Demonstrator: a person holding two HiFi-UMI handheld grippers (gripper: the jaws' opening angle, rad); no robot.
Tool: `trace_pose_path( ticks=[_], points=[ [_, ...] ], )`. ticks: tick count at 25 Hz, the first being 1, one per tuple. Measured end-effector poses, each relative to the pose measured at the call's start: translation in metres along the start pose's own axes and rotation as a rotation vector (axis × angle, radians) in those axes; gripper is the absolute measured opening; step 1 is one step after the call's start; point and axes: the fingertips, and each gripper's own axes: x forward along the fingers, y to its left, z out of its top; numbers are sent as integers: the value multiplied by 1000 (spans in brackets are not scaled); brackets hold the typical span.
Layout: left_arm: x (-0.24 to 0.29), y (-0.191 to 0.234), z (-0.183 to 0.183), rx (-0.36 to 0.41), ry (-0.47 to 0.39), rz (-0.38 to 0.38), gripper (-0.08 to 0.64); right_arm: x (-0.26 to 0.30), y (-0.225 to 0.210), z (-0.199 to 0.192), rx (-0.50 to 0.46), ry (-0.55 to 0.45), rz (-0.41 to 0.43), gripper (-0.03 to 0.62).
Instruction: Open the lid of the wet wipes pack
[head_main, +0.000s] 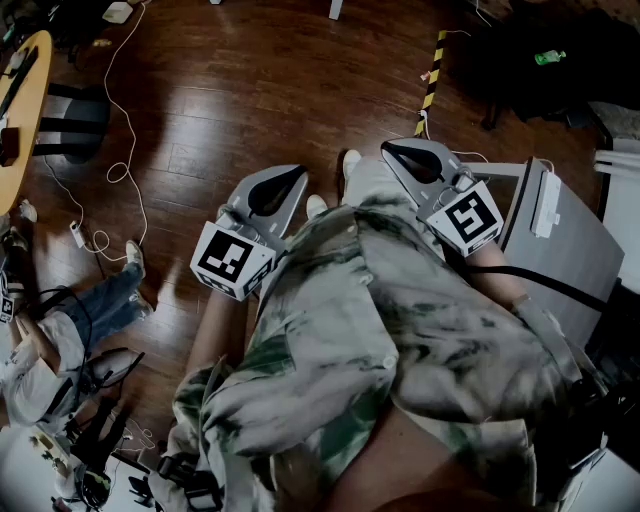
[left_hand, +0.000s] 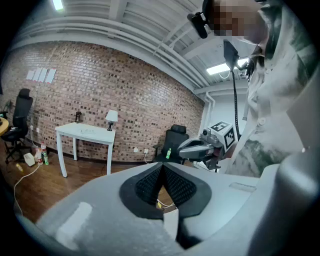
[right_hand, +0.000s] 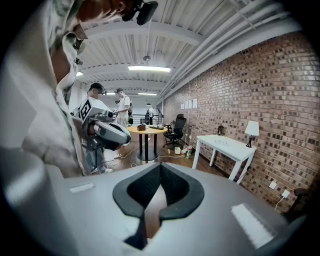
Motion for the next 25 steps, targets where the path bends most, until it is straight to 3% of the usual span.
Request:
trace_pose_path(
  ticks=[9,19,25],
  points=[
    [50,64,21,0,20,60,3,48,-66,-1,14,-10,60,8],
    [151,143,101,66,25,108,3,100,-198,36,-2,-79,138,8],
    [207,177,135,95,35,123,3,121,-269,38,-23,-77,157,8]
  ],
)
